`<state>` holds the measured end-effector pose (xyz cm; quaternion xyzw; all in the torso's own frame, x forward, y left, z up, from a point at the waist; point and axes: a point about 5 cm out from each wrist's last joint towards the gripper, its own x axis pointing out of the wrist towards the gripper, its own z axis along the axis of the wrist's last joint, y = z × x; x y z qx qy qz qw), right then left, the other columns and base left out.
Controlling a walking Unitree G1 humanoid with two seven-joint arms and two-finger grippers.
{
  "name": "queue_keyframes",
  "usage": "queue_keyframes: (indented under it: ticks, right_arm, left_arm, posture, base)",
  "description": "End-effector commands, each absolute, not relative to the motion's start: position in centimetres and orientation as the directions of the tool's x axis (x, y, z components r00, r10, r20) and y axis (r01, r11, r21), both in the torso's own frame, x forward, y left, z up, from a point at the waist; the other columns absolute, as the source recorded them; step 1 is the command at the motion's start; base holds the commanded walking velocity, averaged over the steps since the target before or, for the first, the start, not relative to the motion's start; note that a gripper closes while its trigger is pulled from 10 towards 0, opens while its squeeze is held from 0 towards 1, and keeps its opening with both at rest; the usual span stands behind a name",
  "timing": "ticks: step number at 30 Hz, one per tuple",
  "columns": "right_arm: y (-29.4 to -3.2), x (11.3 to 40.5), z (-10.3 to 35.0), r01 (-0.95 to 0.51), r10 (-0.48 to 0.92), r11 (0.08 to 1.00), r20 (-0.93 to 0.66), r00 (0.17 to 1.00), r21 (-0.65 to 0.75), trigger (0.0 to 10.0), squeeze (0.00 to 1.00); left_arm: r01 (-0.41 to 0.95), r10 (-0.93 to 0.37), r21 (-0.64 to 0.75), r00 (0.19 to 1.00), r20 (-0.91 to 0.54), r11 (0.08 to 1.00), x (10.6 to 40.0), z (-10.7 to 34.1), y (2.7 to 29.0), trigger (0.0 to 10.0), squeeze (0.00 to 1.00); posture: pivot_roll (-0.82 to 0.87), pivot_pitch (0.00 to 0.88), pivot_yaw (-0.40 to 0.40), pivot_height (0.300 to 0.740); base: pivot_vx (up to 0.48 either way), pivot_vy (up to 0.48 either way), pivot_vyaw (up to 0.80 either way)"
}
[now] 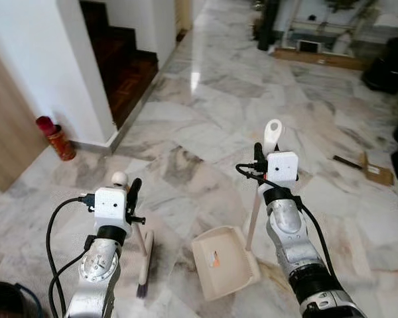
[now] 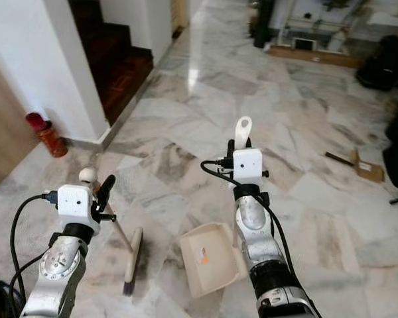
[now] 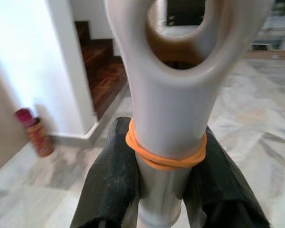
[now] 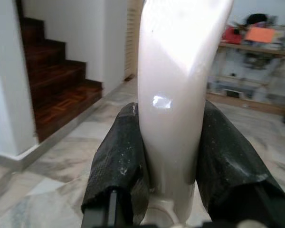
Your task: Sweep floor
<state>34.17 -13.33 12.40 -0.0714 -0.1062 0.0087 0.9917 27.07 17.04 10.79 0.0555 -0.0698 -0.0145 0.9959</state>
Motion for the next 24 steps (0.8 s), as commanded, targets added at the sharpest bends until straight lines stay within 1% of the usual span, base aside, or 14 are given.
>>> queue_keyframes:
  ticks: [1,16,24]
  right_arm:
    - [-13.37,34.31,13.38,0.0,0.037,0.99,0.255,0.966,-0.142,10.0,0.0]
    - [-13.25,34.29,13.27,-0.009,0.044,0.99,0.25,0.967,-0.14,10.0,0.0]
    - [-13.13,34.37,13.42,-0.013,0.05,0.989,0.254,0.966,-0.144,10.0,0.0]
  left_arm:
    - [0.024,-0.045,0.12,0.984,0.173,0.993,27.26,11.57,16.79,10.0,0.0]
    - [0.025,-0.046,0.122,0.984,0.172,0.992,27.3,11.52,16.78,10.0,0.0]
    - [0.021,-0.042,0.123,0.985,0.17,0.992,27.36,11.53,16.88,10.0,0.0]
  posture:
    - [0.05,0.049,-0.03,0.74]
    - [0.05,0.052,-0.03,0.74]
    - [0.06,0.072,-0.033,0.74]
  base:
    - [0.307,0.0,0.0]
    - [0.309,0.0,0.0]
    - [0.308,0.0,0.0]
